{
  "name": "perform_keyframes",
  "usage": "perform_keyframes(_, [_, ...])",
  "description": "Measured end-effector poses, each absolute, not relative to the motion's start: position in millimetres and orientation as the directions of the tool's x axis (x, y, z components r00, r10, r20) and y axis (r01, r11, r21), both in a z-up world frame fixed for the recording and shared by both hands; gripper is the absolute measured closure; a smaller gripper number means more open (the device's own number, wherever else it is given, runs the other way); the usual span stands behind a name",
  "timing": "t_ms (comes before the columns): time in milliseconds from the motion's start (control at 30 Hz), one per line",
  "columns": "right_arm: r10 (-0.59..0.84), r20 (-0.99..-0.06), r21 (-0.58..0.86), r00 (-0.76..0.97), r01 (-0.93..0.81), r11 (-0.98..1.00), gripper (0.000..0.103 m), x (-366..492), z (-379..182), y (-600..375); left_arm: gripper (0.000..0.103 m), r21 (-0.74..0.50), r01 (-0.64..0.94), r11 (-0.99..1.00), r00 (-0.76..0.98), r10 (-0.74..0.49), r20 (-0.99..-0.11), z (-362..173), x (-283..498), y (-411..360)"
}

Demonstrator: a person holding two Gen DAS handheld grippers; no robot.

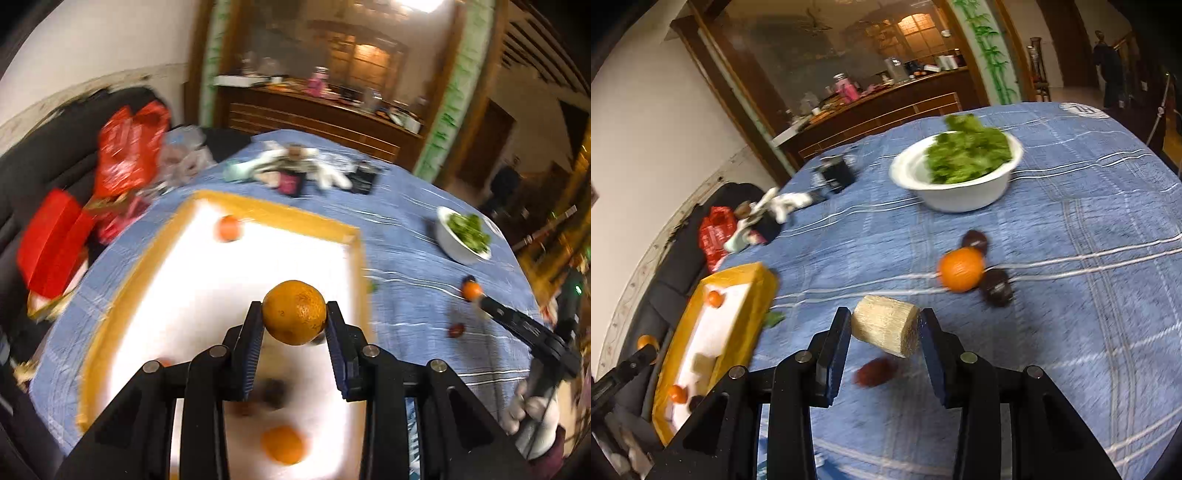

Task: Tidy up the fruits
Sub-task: 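Carry the orange and yam piece over the tray and open both tools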

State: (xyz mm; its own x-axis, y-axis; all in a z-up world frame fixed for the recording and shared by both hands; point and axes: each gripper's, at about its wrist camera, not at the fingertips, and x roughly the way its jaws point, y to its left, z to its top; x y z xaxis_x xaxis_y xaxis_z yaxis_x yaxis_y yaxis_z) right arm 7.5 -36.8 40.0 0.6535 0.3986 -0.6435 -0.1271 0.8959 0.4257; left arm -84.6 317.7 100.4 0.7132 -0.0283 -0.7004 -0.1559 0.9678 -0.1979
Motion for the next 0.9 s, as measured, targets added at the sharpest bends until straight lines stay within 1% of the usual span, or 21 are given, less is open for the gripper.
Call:
perform_keyframes(100, [0.446,-0.637,0.434,0.629,-0.185,0.882,0.061,-10.8,47.4,-9.0,0.071,-0.229,-0.211,0.950,0.705,-0.014,-0.709,92.0,-96.5,350.4])
perform_keyframes(200, [0.494,-0.643,0.411,0.585,-0.281,0.867,0.061,-30.7,57.9,34.3,0.071,-0.253,-0.244,0.936,0.699,-0.011,-0.715,81.6,-106.5,372.2])
perform_keyframes(300, [0.545,-0.649,0.393,0.530,-0.380,0.837,0.061,-49.0,65.7,78.6,0.071,-0.277,-0.260,0.925,0.688,-0.024,-0.725,70.8,-111.6,385.3])
perform_keyframes(467, [0.577,-0.675,0.351,0.460,-0.488,0.799,0.061,-69.3,64.2,139.5,0.071,-0.300,-0.260,0.918,0.689,-0.041,-0.724,65.1,-112.8,396.6])
perform_keyframes(700, [0.547,-0.729,0.303,0.413,-0.522,0.797,0.060,-70.7,42.5,179.3,0.071,-0.270,-0.246,0.931,0.672,-0.037,-0.740,61.1,-81.7,406.0])
perform_keyframes(900, [0.514,-0.751,0.261,0.415,-0.528,0.808,0.060,-66.0,34.8,197.5,0.070,-0.293,-0.256,0.921,0.649,-0.060,-0.759,49.0,-66.0,413.2])
